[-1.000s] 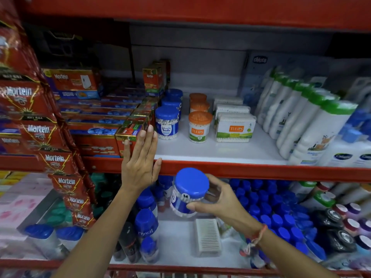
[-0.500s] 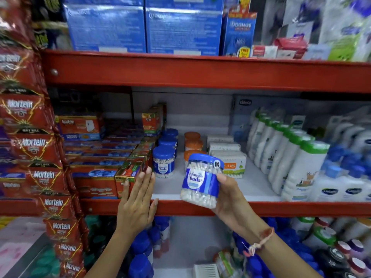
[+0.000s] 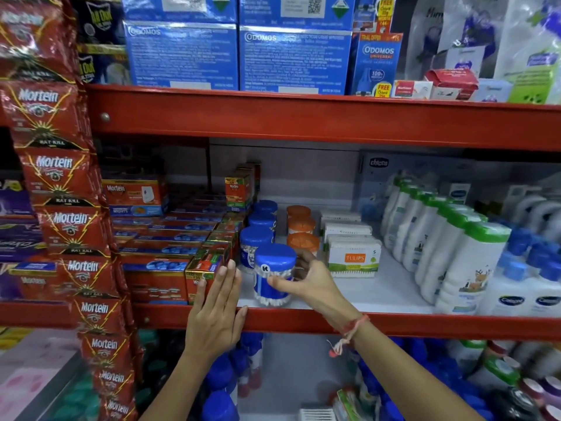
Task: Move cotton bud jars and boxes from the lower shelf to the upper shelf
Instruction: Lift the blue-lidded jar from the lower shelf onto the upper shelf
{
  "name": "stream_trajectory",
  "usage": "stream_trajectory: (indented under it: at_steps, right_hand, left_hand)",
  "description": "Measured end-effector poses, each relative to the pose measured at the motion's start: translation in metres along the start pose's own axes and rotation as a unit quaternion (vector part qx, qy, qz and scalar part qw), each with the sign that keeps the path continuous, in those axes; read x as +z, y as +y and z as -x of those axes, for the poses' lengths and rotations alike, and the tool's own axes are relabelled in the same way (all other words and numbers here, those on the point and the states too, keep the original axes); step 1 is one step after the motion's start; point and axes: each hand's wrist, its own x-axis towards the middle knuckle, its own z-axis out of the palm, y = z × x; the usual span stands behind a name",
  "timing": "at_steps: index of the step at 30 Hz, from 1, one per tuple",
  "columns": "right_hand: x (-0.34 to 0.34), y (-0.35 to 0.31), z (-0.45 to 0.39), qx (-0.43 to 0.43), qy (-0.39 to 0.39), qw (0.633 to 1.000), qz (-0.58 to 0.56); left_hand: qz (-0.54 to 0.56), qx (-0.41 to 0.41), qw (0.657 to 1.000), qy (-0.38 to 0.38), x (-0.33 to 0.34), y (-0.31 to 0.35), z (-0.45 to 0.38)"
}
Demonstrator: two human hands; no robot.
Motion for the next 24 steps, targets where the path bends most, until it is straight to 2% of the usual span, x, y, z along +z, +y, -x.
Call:
stream_trajectory:
  at_steps: [4,11,13,14,16,18,21,24]
  right_hand:
    - [0.008,0.008,-0.010,-0.001,-0.035,0.997,0.065]
    - [0.006,0.010,-0.005,-0.013,-0.088,0.992,0.094]
    - [0.007,0.006,0.005,-0.057,-0.052,0.988,0.134]
    - [0.008,0.004,0.013,-0.092,0.000,0.983,0.160]
    - [0.008,0.002,0.032,-0.187,0.118,0.954,0.202]
    - [0.005,0.006,0.052,-0.268,0.177,0.923,0.212]
    - [-0.005,0.025,0.079,-0.320,0.183,0.904,0.217]
    - [-0.016,0.061,0.102,-0.322,0.142,0.900,0.256]
  left_hand:
    - [0.004,0.000,1.000,0.005,-0.001,-0.002,-0.001]
    - [-0.004,0.007,1.000,0.011,0.000,-0.002,0.001]
    - [-0.006,0.008,1.000,0.013,0.001,-0.002,0.001]
    - [-0.007,0.009,1.000,0.014,0.001,-0.002,0.000]
    - [-0.008,0.014,1.000,0.017,0.001,-0.004,-0.003]
    - [-0.006,0.015,1.000,0.021,0.001,-0.006,-0.006]
    - [-0.008,0.013,1.000,0.023,0.000,-0.005,-0.006]
    - [-0.004,0.010,1.000,0.025,-0.001,-0.003,-0.002]
